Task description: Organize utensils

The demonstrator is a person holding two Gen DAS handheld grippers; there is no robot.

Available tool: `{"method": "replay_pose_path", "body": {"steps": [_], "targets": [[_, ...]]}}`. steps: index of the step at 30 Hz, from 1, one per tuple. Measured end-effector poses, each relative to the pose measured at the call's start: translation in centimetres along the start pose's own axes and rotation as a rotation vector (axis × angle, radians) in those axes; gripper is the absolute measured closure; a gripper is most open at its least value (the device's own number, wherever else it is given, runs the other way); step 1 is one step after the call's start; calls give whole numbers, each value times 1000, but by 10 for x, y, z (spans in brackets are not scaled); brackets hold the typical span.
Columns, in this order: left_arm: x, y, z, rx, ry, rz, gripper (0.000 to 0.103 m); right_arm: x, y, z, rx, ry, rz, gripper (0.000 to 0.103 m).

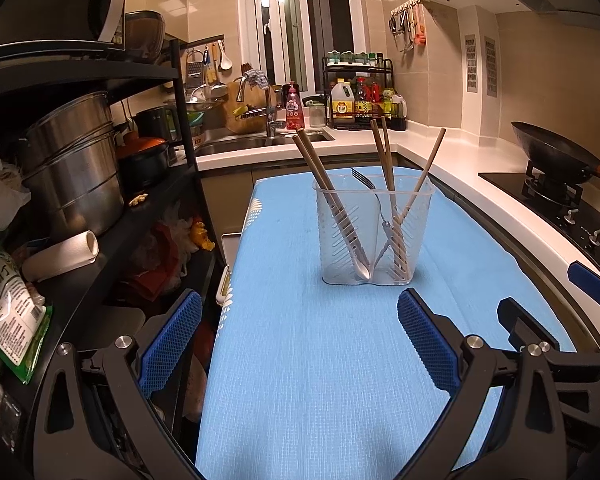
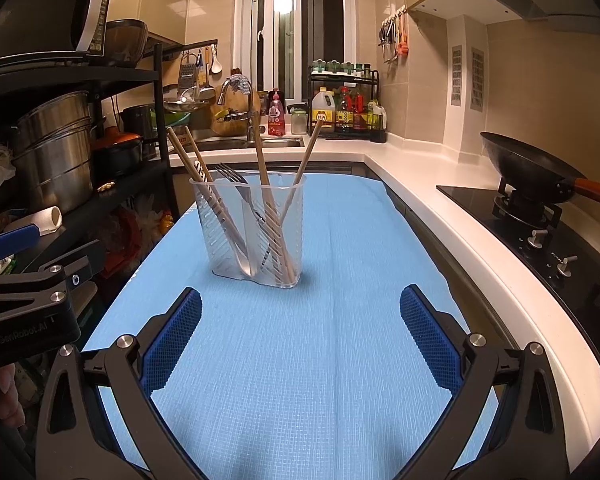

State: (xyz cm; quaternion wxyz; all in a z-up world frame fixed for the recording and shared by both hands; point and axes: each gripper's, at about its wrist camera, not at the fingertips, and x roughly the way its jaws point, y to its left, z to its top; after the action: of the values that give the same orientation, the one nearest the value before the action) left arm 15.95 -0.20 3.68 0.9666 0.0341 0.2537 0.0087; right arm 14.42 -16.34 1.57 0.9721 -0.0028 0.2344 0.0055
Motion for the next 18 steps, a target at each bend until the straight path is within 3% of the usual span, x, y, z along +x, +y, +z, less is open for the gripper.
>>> {"method": "replay_pose_path", "body": {"steps": [18], "targets": [[-5,-3,1,5,-28,-4,8,-1,-2,0,5,1,11,5]]}}
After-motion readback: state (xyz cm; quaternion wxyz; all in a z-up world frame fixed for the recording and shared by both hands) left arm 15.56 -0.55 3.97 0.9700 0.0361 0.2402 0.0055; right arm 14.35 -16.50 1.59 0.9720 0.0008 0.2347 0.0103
